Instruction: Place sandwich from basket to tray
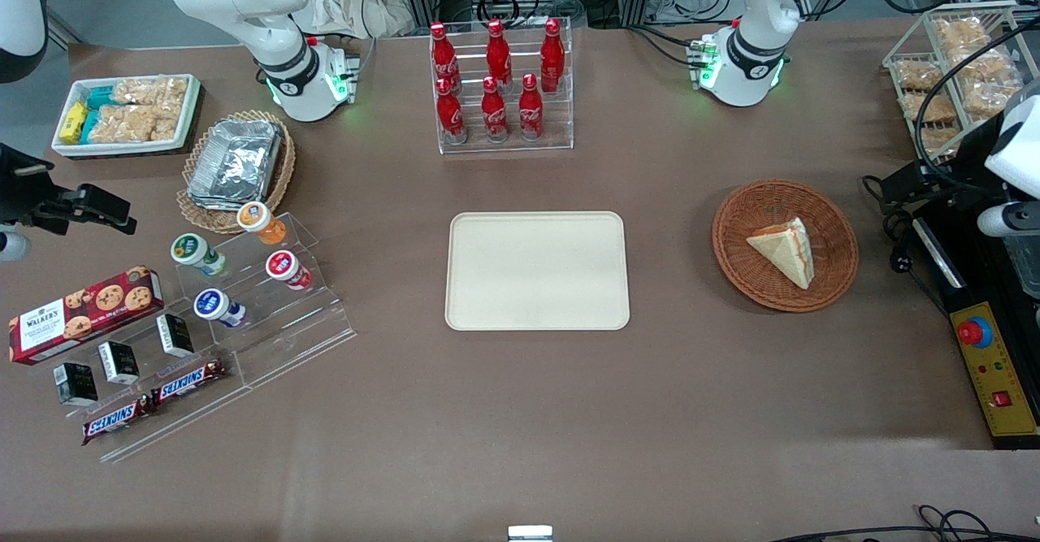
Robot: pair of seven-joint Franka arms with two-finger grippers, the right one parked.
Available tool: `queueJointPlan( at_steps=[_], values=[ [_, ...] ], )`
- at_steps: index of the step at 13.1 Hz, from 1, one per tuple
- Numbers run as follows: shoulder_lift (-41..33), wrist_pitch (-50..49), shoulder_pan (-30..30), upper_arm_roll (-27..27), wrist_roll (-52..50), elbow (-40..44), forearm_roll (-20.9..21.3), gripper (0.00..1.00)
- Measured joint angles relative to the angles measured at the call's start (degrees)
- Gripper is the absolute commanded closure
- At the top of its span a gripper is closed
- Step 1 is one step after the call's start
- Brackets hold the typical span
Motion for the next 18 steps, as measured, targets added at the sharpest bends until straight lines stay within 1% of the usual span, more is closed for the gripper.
queueJointPlan(
  at_steps=[7, 12, 14, 18],
  values=[
    [0.2, -1.0, 0.0, 0.1, -1.4, 0.0, 0.0, 0.0],
    [-0.4, -0.8, 0.1, 0.3, -14.9, -2.4, 0.0, 0.0],
    [-2.7, 3.5, 0.1, 0.3, -20.1, -7.7, 0.0, 0.0],
    [-11.6, 18.3, 0.1, 0.2, -31.0, -27.9, -0.1, 0.0]
  ],
)
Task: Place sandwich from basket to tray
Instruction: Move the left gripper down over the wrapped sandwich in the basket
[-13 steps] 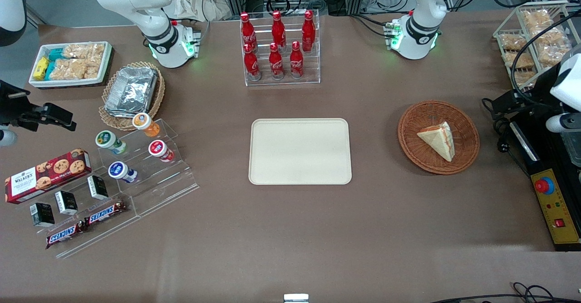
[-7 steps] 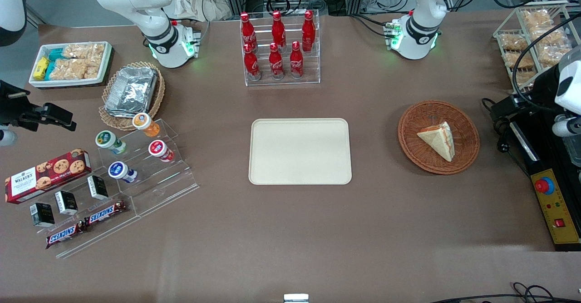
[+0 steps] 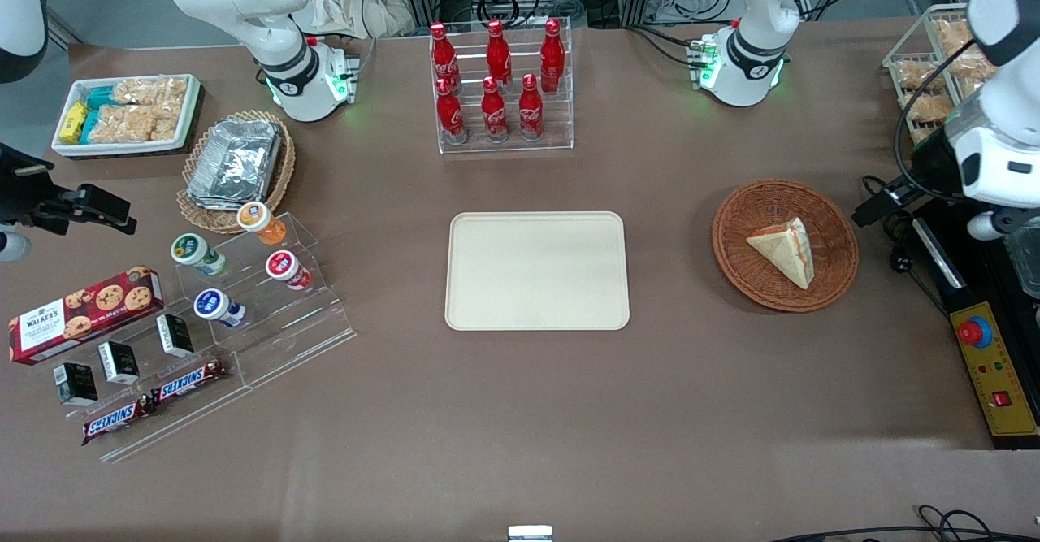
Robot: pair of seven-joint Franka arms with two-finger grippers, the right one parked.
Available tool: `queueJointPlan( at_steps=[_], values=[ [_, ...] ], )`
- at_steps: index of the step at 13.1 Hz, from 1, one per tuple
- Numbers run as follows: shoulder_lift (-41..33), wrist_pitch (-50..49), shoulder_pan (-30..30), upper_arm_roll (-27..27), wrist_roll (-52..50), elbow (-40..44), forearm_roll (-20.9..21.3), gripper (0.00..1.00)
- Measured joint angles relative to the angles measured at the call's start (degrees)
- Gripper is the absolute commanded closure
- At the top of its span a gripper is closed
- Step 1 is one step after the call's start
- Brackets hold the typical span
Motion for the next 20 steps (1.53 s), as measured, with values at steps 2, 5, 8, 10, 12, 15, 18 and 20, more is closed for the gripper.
queueJointPlan(
  at_steps=[2, 5, 8, 10, 12, 15, 18, 20],
  values=[
    [-2.9, 5.4, 0.0, 0.0, -4.9, -8.5, -0.1, 0.0],
    [-3.6, 8.9, -0.1, -0.3, -10.5, -13.9, -0.1, 0.0],
    [-3.4, 15.9, 0.0, -0.2, -12.6, -19.6, -0.2, 0.0],
    [-2.6, 20.4, 0.0, 0.0, -13.0, -23.1, -0.5, 0.0],
    [-0.9, 25.8, 0.0, 0.0, -13.1, -26.0, -1.6, 0.0],
    [2.1, 31.5, 0.4, 0.2, -13.1, -28.9, -3.6, 0.0],
    [2.8, 32.5, 2.4, 0.4, -13.1, -29.7, -3.7, 0.0],
    [2.8, 33.0, 3.6, 0.5, -13.1, -30.2, -3.7, 0.0]
  ],
)
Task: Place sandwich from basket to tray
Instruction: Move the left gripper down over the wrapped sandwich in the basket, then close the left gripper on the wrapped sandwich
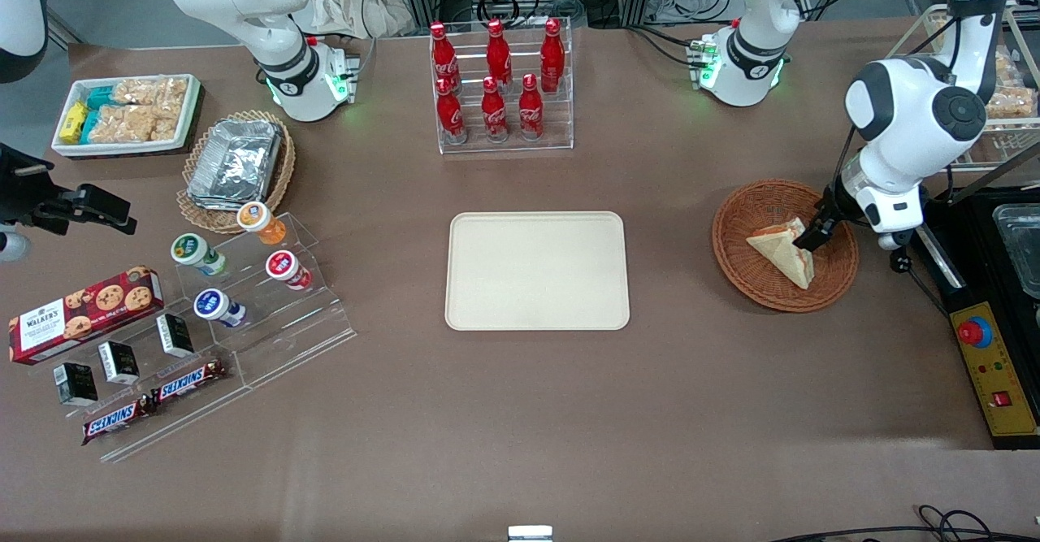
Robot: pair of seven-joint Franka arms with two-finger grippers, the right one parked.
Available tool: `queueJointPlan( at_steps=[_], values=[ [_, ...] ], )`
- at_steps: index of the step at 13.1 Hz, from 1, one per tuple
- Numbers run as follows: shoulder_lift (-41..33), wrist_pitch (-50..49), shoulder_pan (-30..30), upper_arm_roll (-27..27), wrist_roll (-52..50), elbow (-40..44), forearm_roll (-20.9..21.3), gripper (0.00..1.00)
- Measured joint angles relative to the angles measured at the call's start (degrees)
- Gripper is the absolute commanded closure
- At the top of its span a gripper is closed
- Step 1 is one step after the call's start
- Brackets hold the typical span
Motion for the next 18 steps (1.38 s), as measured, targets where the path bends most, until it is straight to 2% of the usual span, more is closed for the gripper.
queueJointPlan(
  at_steps=[11, 12, 13, 14, 15, 18],
  values=[
    [5.9, 13.6, -0.2, -0.5, 1.3, -6.4, -0.3, 0.0],
    [7.0, 15.2, -0.4, -0.6, 1.8, -6.8, -0.4, 0.06],
    [8.4, 16.7, -0.6, -0.7, 2.3, -7.1, -0.5, 0.34],
    [9.7, 18.0, -0.8, -0.7, 2.8, -7.1, -0.6, 0.73],
    [10.6, 18.9, -1.0, -0.7, 3.2, -7.0, -0.6, 1.0],
    [10.7, 19.7, -1.1, -0.8, 3.8, -6.7, -0.6, 1.0]
  ],
)
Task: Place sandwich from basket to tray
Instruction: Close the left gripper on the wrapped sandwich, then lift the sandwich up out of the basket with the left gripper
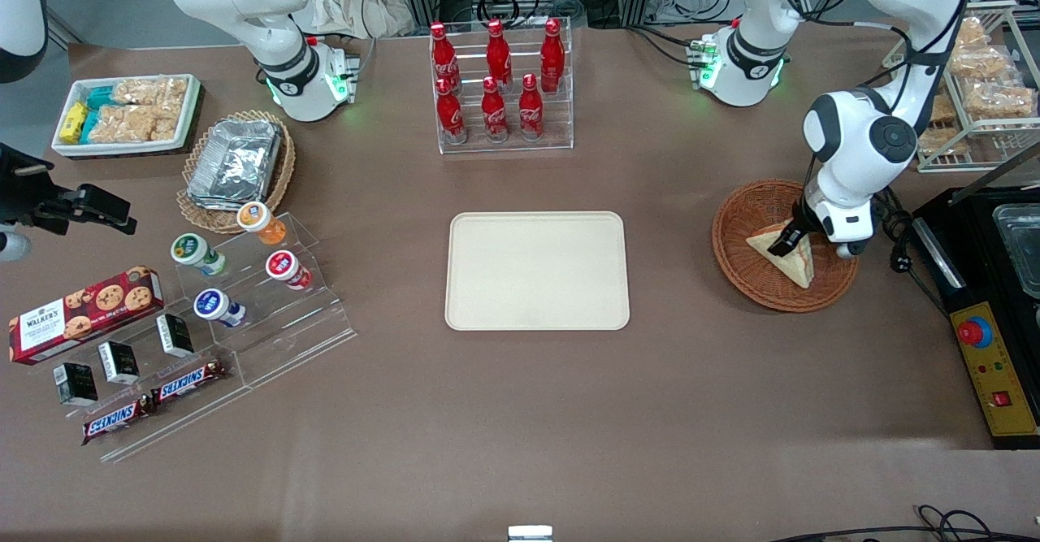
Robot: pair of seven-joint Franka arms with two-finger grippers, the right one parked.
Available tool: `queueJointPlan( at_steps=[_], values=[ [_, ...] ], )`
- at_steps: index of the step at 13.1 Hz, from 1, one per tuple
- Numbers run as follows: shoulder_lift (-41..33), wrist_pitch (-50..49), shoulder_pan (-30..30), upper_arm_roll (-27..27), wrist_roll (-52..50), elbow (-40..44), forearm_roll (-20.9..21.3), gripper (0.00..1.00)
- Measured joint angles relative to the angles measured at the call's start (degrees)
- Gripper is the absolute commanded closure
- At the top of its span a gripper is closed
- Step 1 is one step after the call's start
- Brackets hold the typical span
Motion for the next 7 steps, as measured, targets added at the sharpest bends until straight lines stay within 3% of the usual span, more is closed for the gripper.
queueJointPlan(
  at_steps=[7],
  values=[
    [-0.5, 0.3, -0.1, -0.6, 0.5, 0.2, 0.0, 1.0]
  ],
)
